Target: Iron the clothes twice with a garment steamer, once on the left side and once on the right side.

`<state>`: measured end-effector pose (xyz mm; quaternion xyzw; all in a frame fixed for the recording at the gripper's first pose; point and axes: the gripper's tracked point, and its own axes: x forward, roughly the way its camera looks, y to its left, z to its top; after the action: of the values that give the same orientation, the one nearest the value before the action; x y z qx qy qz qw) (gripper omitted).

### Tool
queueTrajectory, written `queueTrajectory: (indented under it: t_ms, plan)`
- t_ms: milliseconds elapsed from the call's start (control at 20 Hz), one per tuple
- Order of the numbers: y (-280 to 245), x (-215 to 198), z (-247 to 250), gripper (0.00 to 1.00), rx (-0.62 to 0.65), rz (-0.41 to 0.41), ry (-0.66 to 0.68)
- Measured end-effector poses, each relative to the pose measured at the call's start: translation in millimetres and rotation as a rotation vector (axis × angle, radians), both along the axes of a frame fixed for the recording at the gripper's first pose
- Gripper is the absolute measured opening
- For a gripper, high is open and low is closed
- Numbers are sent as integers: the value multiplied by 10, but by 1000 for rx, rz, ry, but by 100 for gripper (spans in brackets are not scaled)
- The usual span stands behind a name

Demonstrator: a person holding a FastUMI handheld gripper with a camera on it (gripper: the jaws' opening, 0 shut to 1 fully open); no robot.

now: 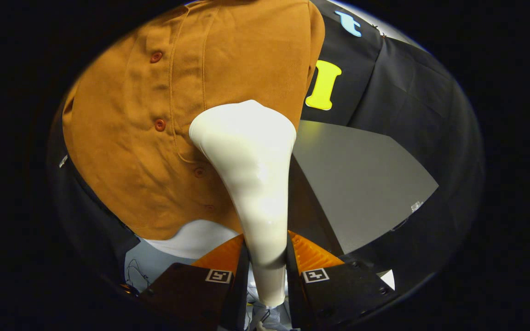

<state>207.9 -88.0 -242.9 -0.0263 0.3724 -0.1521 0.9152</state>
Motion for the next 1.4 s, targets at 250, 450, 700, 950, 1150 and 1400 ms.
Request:
queueTrajectory:
  t_ms: [250, 450, 700, 950, 1150, 1400]
  plan:
    - [482, 130, 783, 41, -12, 106, -173]
    - [1122, 400, 1296, 41, -17, 218, -282]
    - [1608, 642, 1437, 41, -37, 277, -310]
    - [1710, 765, 1353, 41, -72, 237, -286]
    - [1718, 770, 1284, 41, -115, 200, -274]
    - [1731, 735, 1094, 41, -140, 173, -227]
